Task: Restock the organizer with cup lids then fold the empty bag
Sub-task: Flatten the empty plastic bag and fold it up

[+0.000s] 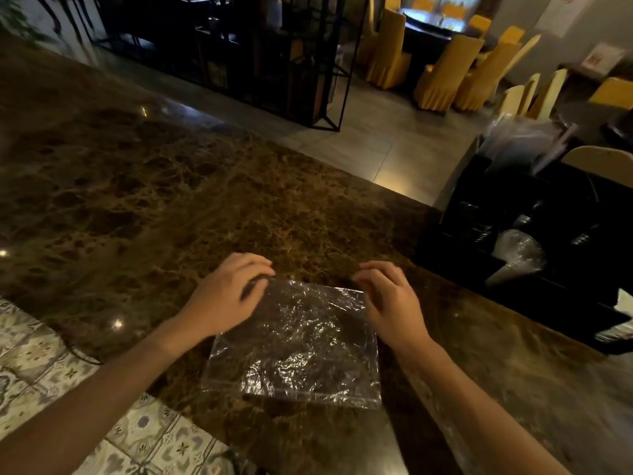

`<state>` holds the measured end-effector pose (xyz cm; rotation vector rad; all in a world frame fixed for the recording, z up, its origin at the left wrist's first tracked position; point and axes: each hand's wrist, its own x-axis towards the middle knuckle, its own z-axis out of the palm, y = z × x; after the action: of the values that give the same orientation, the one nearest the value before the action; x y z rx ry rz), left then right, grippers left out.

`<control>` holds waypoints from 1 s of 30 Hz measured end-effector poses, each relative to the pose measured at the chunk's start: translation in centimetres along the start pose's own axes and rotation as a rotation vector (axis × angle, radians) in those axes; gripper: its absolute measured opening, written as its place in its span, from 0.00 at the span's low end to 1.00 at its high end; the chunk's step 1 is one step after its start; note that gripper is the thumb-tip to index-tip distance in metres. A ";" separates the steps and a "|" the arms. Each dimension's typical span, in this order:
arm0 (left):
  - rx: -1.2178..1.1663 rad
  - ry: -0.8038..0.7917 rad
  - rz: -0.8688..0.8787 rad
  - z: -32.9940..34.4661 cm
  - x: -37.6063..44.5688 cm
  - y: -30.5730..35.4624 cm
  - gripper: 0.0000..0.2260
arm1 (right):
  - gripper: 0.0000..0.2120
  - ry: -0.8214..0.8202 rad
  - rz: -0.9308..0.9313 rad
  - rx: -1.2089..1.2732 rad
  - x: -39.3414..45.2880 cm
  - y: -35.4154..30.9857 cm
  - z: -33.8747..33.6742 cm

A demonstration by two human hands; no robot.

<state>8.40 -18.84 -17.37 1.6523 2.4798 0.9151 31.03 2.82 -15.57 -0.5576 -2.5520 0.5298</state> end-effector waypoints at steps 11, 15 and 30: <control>0.356 -0.304 -0.121 6.3 -2.6 5.2 0.27 | 0.28 -0.458 0.040 -0.160 -0.4 -6.1 7.9; 0.370 -0.272 -0.125 6.7 -3.2 4.8 0.27 | 0.30 -0.437 0.079 -0.221 -1.7 -5.2 8.5; 0.385 -0.206 -0.260 5.3 -5.7 3.2 0.31 | 0.36 -0.267 0.320 -0.326 -5.9 -1.3 6.4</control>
<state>15.36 -20.44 -21.90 1.3658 2.7533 0.2376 32.11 -2.76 -22.34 -1.0889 -2.8410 0.3087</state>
